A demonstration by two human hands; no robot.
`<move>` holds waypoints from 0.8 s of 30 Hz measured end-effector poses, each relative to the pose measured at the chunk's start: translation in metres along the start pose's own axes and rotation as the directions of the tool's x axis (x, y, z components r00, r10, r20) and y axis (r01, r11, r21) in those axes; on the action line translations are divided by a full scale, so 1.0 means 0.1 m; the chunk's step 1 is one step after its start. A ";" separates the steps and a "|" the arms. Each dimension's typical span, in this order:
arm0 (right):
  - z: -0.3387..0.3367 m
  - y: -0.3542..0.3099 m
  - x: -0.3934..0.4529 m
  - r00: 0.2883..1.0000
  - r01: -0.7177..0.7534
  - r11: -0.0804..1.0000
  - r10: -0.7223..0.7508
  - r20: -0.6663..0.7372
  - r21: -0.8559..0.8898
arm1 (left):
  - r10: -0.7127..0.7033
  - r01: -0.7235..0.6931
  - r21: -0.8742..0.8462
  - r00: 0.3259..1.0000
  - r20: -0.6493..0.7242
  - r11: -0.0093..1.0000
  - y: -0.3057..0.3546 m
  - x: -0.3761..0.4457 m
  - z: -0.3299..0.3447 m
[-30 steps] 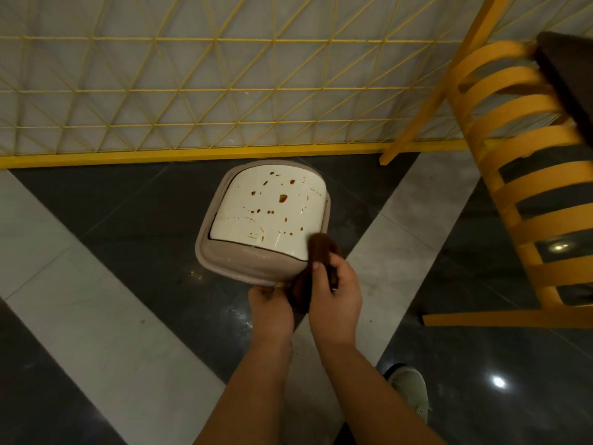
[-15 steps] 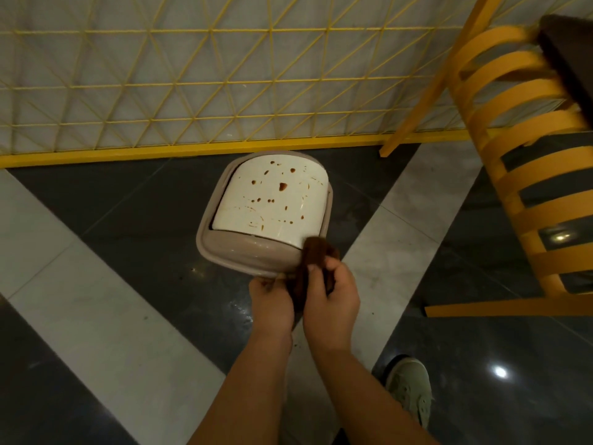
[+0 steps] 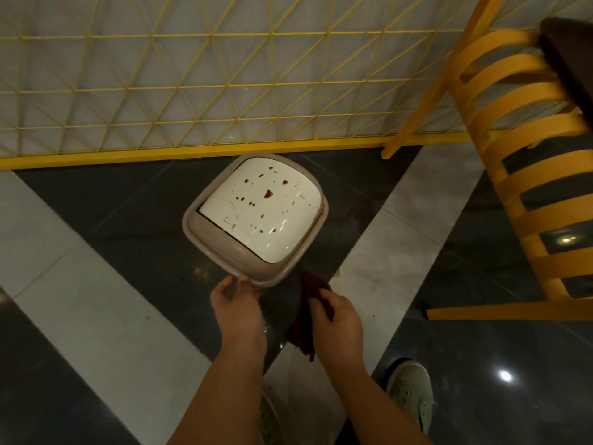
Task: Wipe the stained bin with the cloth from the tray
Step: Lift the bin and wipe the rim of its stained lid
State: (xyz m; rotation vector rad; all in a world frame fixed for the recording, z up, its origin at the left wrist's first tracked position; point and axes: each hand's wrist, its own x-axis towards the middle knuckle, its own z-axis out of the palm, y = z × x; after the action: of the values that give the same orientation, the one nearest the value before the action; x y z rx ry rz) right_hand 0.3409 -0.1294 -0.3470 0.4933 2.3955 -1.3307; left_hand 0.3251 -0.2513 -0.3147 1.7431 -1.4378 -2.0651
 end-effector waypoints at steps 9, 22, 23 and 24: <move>0.12 -0.34 -0.17 0.946 -0.305 0.766 0.312 0.088 0.566 | -0.101 0.093 0.076 0.988 0.121 0.993 -0.03 -0.13 0.02; -0.13 -0.70 0.56 0.890 -0.298 0.770 0.438 -0.127 0.564 | -0.055 0.003 0.251 0.978 0.200 0.968 0.02 -0.15 -0.06; -0.16 -0.73 0.61 0.888 -0.288 0.775 0.436 -0.146 0.563 | -0.055 0.001 0.254 0.977 0.205 0.967 0.01 -0.15 -0.03; -0.15 -0.76 0.61 0.888 -0.279 0.779 0.431 -0.158 0.561 | -0.054 0.002 0.253 0.978 0.200 0.968 0.00 -0.15 -0.01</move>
State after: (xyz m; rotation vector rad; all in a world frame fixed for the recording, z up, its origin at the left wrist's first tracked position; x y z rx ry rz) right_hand 0.2507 -0.1459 -0.3120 1.3028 1.9440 -1.8175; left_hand 0.3313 -0.2432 -0.3036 1.6793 -1.8165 -2.2177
